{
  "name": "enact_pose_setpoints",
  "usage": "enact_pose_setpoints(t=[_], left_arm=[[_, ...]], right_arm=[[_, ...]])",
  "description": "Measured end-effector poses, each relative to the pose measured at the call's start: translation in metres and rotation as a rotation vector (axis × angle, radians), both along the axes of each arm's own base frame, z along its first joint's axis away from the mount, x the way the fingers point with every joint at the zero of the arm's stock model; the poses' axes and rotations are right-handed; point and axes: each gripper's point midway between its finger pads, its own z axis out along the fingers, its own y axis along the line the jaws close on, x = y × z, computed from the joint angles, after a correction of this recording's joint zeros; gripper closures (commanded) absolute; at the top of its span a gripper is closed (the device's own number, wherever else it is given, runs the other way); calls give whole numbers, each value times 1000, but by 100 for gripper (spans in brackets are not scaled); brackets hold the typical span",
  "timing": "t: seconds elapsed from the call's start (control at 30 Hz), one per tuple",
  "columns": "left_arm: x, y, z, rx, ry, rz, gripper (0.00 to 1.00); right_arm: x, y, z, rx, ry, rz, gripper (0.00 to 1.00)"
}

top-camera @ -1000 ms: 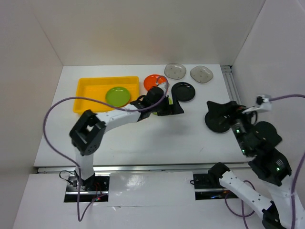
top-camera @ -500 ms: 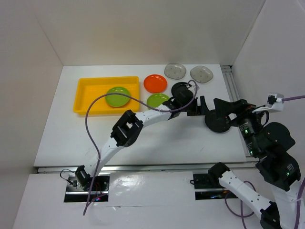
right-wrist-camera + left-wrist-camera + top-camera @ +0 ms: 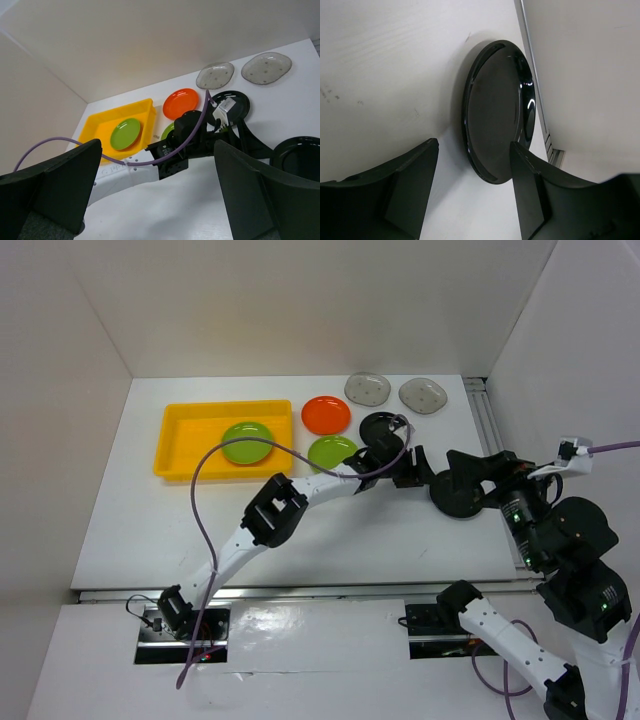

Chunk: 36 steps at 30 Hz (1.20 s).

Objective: Place the plates into the plastic bin on the countertop

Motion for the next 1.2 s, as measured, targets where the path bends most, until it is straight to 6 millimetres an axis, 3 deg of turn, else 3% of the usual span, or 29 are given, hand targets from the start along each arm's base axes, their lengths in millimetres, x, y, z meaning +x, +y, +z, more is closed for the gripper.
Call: enact_pose_setpoints(t=[0.17, 0.47, 0.77, 0.87, 0.9, 1.03, 1.2], left_arm=[[0, -5, 1, -31, 6, -5, 28], [0, -7, -7, -33, 19, -8, 50], [-5, -13, -9, -50, 36, -11, 53], [-11, -16, -10, -48, 38, -19, 63], [-13, -17, -11, -46, 42, -21, 73], [-19, -18, -18, -30, 59, -25, 100], [-18, -15, -18, -36, 72, -17, 100]], right_arm=[[-2, -1, -3, -5, 8, 2, 0], [0, 1, -14, -11, 32, 6, 0], [-2, 2, -17, 0, 36, 13, 0], [-2, 2, -19, 1, 40, 13, 0], [-2, 2, -20, 1, 42, 13, 0], [-3, 2, -21, 5, 43, 12, 0], [-6, -1, -20, 13, 38, 5, 0]])
